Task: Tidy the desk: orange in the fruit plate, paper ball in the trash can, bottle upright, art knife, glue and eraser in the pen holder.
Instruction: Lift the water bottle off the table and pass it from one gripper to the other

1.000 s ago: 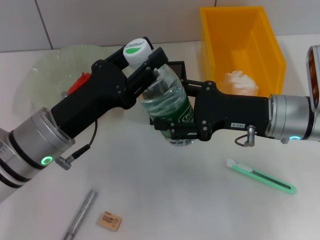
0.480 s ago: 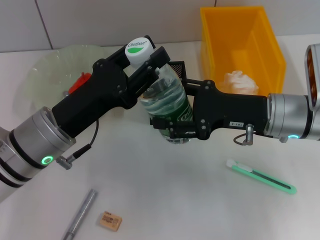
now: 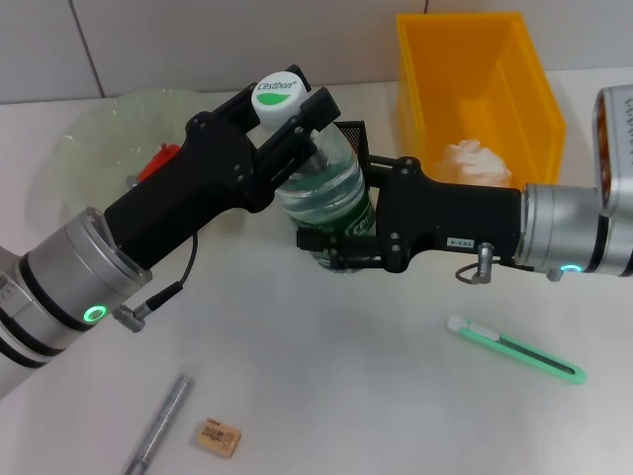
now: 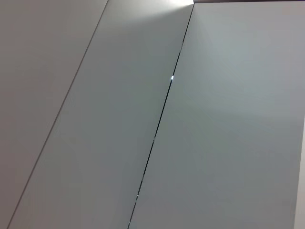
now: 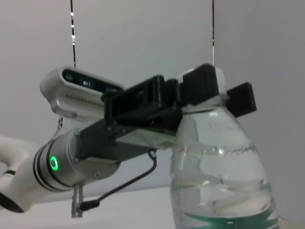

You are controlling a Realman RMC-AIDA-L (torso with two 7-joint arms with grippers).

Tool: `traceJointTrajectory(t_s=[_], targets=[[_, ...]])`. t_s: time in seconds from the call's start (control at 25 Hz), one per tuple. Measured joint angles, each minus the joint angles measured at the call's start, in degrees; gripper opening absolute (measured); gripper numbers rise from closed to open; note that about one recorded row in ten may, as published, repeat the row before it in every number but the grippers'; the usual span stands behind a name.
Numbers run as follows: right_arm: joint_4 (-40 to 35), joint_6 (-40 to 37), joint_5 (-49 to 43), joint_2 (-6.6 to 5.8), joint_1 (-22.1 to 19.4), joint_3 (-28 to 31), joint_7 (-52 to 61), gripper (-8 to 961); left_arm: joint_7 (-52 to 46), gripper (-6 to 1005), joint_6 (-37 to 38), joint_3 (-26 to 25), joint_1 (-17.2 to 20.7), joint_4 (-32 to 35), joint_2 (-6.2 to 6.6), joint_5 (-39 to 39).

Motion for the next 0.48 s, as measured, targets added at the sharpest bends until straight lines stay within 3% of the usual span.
traceJointTrajectory(t_s=[0.48], targets=[[0.0,2.7,0.1,-0.11,0.6,-1.7,0.7,766,-0.1,445,0.0,-0.1,-0.2,0.1,-0.01,0.0]])
